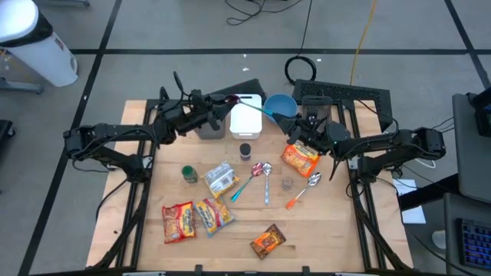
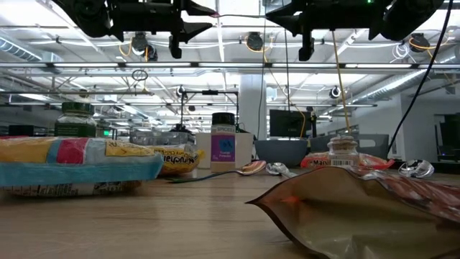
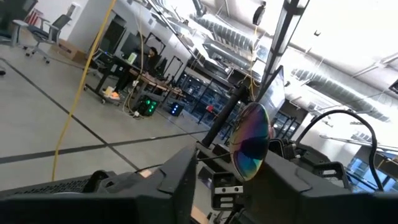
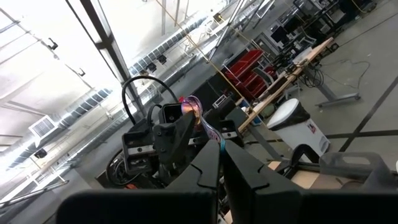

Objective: Pick & Place Food Item
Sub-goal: Put the left blue spoon into the left black bin

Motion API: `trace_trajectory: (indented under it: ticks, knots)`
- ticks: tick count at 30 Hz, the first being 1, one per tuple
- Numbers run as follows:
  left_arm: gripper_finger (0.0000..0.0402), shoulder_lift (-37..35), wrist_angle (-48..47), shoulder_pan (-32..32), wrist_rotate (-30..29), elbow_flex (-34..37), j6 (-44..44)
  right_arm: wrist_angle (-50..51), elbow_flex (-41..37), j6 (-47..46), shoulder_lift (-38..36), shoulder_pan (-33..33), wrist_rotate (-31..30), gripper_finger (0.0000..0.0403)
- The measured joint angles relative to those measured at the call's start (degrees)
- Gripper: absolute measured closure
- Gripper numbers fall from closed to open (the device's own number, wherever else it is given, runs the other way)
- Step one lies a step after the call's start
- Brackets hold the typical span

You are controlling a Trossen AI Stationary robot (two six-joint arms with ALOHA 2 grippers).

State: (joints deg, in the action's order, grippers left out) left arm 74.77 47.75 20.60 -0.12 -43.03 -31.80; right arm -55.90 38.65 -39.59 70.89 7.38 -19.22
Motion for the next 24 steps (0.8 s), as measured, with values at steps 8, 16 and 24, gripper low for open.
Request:
trace_trajectory:
  ticks: [8,16,24]
  knots:
    - [0.0335,-0.01,0.04,-0.02,0.04,-0.02,0.02,0.04,0.0,0.02,0.0,0.0,-0.02,0.0403]
    - [0.0386,-0.01,-0.05,-0.02,-0.41,-0.02,0.17,0.26,0.0,0.72,0.02,-0.02,0.48,0.0403]
    - [0.0386,-0.01,-0.02,0.0,-0.05,-0.02,0.23,0.19,0.0,1.46,0.04,-0.02,1.51,0.04]
